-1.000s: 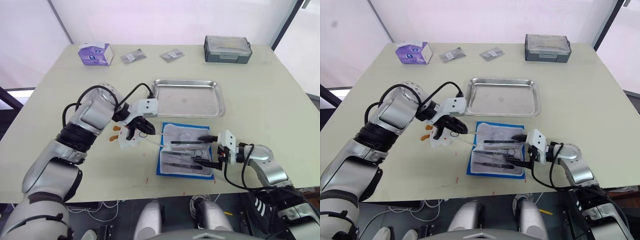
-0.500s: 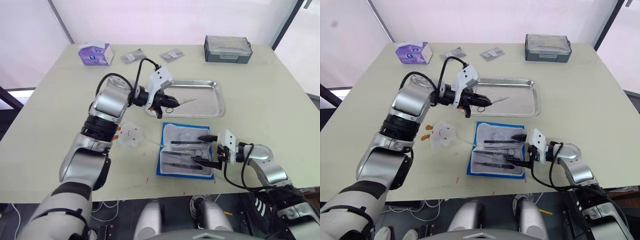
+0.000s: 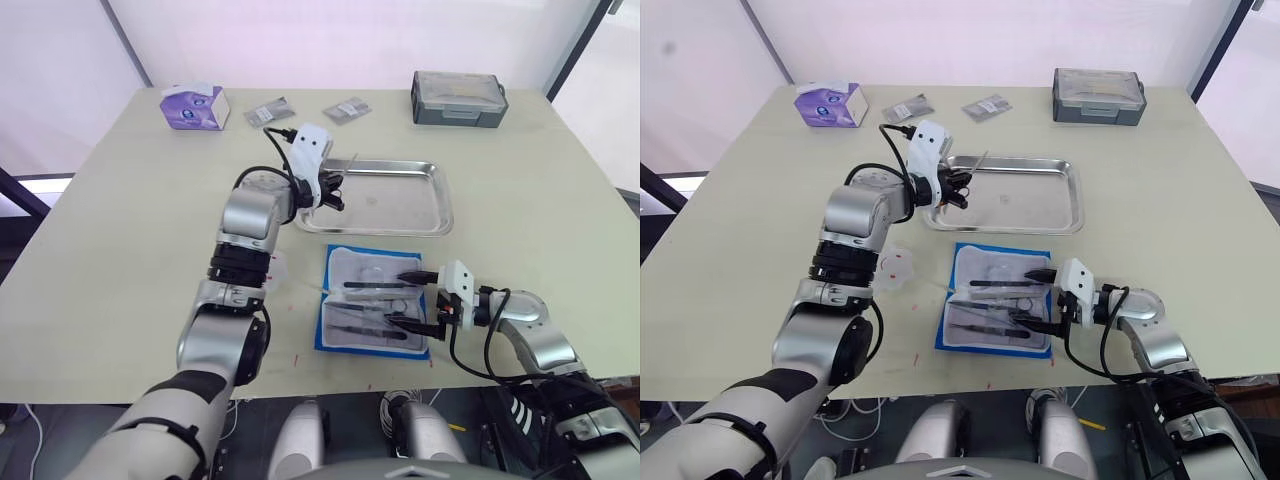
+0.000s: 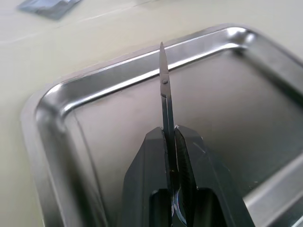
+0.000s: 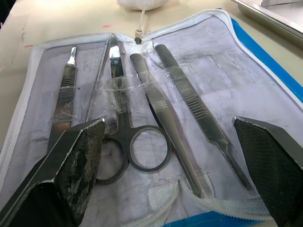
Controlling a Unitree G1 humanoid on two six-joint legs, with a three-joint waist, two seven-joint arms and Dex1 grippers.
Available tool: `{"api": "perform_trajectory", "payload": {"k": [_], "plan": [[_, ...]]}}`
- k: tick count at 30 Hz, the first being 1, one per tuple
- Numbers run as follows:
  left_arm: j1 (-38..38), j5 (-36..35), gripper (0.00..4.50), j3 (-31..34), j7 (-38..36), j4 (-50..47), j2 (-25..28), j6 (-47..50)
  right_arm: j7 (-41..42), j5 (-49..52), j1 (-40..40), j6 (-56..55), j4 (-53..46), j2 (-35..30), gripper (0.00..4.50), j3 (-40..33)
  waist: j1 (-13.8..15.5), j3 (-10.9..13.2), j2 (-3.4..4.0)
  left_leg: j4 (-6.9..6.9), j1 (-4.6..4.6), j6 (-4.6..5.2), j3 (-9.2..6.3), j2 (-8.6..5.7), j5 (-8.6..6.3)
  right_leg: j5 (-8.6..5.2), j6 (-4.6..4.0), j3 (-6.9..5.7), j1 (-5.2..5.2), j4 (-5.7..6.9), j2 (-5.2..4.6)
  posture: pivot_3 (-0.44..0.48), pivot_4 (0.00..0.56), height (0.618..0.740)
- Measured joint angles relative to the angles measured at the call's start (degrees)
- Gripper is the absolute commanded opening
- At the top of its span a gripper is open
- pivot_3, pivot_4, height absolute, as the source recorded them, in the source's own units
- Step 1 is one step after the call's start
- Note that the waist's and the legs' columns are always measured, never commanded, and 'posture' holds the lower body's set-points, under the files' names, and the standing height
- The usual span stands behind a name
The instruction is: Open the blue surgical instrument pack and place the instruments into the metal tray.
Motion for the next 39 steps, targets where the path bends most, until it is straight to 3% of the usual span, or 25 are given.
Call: {"api": "perform_trajectory", "payload": {"k": [17,26,34,39], "plan": [[-2.3,1.2,0.03,2.6,18.0,18.4,-6.0,-11.0,0.0,0.0,0.1,0.1,-0.1,-0.1,4.50,-0.1,0.1,0.0,-0.01,0.00,0.01,-0.07,0.01,-0.03,0.04,0.00,0.01,-0.01,0.02,-0.01,-0.02,0.000,0.150,0.727],[-3.7,0.3,0.03,4.7,20.1,23.1,-7.3,-12.9,0.0,0.0,0.1,0.1,-0.1,-0.1,4.50,-0.1,0.1,0.0,-0.02,0.00,0.02,-0.15,0.01,-0.03,0.08,0.00,0.01,-0.03,0.04,-0.01,-0.02,0.000,0.150,0.727],[-3.8,-0.6,3.52,5.3,21.0,23.1,-7.6,-12.9,-0.1,0.0,0.2,0.1,-0.1,-0.1,4.50,-0.1,0.1,0.0,-0.02,0.00,0.03,-0.23,0.01,-0.04,0.13,0.00,0.01,-0.03,0.04,-0.01,-0.02,0.000,0.150,0.727],[-3.7,-0.6,3.52,5.1,21.3,22.0,-7.7,-11.9,-0.1,0.0,0.2,0.1,-0.1,-0.1,4.50,-0.1,0.0,0.0,-0.02,0.00,0.01,-0.24,0.00,-0.04,0.13,0.00,0.01,-0.03,0.04,-0.01,-0.02,0.000,0.150,0.727]]}}
